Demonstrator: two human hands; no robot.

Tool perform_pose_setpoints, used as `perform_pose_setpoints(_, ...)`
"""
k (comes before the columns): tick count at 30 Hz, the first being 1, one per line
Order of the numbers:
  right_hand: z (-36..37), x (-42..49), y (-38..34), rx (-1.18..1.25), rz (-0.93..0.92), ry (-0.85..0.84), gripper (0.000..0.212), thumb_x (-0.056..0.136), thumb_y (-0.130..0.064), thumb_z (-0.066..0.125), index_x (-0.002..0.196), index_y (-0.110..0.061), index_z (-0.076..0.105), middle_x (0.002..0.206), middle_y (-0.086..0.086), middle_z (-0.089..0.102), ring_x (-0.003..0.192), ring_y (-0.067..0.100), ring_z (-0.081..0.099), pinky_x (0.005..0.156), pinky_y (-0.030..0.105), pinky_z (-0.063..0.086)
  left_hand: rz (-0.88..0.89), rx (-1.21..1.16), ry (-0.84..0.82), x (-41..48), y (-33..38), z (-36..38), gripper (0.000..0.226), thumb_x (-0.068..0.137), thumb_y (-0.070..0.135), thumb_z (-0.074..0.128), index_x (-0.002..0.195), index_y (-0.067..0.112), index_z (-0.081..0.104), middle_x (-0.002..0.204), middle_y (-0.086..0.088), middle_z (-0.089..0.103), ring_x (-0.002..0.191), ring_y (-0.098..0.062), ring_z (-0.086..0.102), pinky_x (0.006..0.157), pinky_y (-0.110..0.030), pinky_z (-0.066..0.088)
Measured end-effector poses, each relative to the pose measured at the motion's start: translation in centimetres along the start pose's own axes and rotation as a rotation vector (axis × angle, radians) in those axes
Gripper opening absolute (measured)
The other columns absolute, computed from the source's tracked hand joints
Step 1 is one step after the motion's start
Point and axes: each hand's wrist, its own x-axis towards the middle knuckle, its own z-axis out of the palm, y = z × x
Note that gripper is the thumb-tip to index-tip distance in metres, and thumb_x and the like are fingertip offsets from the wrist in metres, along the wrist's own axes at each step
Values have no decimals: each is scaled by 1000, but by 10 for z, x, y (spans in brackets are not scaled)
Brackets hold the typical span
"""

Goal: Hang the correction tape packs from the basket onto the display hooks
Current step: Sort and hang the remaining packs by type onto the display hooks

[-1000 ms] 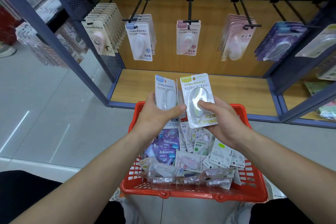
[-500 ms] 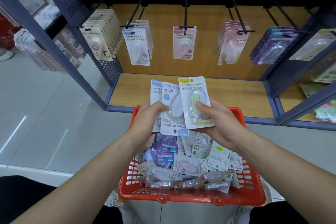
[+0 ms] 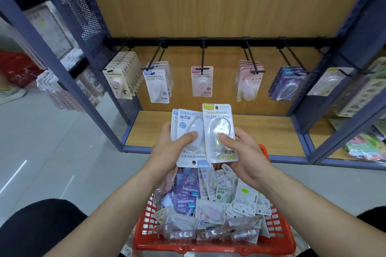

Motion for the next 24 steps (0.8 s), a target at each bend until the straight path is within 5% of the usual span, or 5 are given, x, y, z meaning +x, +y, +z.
perform_pose_setpoints(5, 2, -14, -14, -84, -61, 18, 27, 94, -6, 66, 121, -8, 65, 106, 11, 78, 87, 24, 77, 63, 35, 63, 24, 76, -75, -12, 20, 0, 56, 74, 38, 77, 126, 23, 62, 114, 1, 77, 101, -25, 76, 96, -57, 56)
perform_pose_setpoints(12, -5, -26, -22, -158, -55, 103, 23, 94, -2, 67, 116, -7, 64, 103, 12, 78, 86, 27, 75, 67, 37, 57, 61, 153, -94, -20, 32, -2, 40, 85, 33, 77, 123, 34, 62, 112, 8, 77, 100, -18, 76, 93, -49, 58)
perform_pose_setpoints(18, -43, -34, -59, -179, -170, 294, 21, 96, -1, 64, 115, -9, 67, 106, 7, 78, 92, 25, 75, 77, 41, 59, 100, 125, -119, -8, 36, 37, 28, 94, 12, 69, 117, 26, 64, 103, 6, 78, 86, -12, 76, 61, -22, 56)
perform_pose_setpoints(24, -127, -43, -103, -308, -211, 471, 19, 99, -7, 62, 116, -16, 68, 106, 3, 79, 90, 23, 75, 75, 39, 58, 106, 107, -208, 11, 47, 103, 32, 94, 9, 69, 121, 23, 63, 109, 5, 77, 92, -18, 77, 63, -27, 59)
